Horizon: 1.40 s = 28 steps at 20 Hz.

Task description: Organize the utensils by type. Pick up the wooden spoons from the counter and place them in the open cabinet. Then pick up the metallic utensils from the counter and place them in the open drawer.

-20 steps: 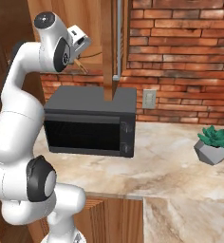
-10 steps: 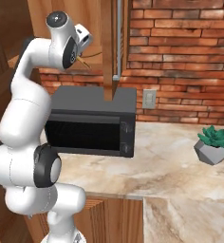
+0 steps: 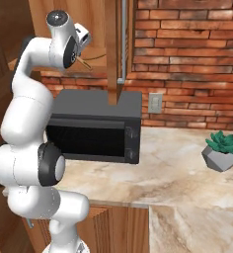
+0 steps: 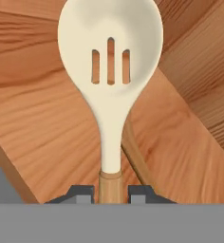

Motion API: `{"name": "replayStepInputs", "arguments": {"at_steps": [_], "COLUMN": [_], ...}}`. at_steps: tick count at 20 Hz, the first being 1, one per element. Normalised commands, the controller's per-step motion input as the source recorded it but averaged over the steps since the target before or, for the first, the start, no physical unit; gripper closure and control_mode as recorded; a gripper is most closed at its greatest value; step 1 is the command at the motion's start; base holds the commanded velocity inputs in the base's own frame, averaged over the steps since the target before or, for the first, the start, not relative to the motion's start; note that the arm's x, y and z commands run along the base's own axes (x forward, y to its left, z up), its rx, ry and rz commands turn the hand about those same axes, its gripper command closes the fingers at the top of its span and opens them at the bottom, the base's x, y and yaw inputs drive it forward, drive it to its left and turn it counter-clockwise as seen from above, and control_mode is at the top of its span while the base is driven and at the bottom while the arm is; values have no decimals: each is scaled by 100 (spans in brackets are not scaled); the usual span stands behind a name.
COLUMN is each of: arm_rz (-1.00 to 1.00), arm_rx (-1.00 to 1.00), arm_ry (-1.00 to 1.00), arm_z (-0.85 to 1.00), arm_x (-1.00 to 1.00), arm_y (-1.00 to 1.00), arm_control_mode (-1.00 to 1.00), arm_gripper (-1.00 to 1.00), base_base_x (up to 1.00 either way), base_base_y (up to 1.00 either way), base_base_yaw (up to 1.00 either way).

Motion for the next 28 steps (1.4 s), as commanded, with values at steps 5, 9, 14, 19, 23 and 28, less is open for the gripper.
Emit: {"name": "replayStepInputs", "arguments": {"at_steps": [5, 9, 14, 19, 23, 28], "arm_rz": [0, 0, 0, 0, 0, 0], "arm_rx": [-4, -3, -1, 0, 0, 0], "arm_ry": [0, 0, 0, 0, 0, 0], "arm_z": [0, 0, 0, 0, 0, -16], "arm_x": [27, 30, 42, 48, 34, 16], "arm_y": [39, 40, 30, 18, 13, 9], "arm_control_mode": [-100, -100, -100, -100, -100, -100], "arm_gripper": [100, 100, 100, 100, 100, -100], "base_base_x": [0, 0, 0, 0, 0, 0], "base_base_y": [0, 0, 0, 0, 0, 0], "base_base_yaw": [0, 0, 0, 0, 0, 0]}}
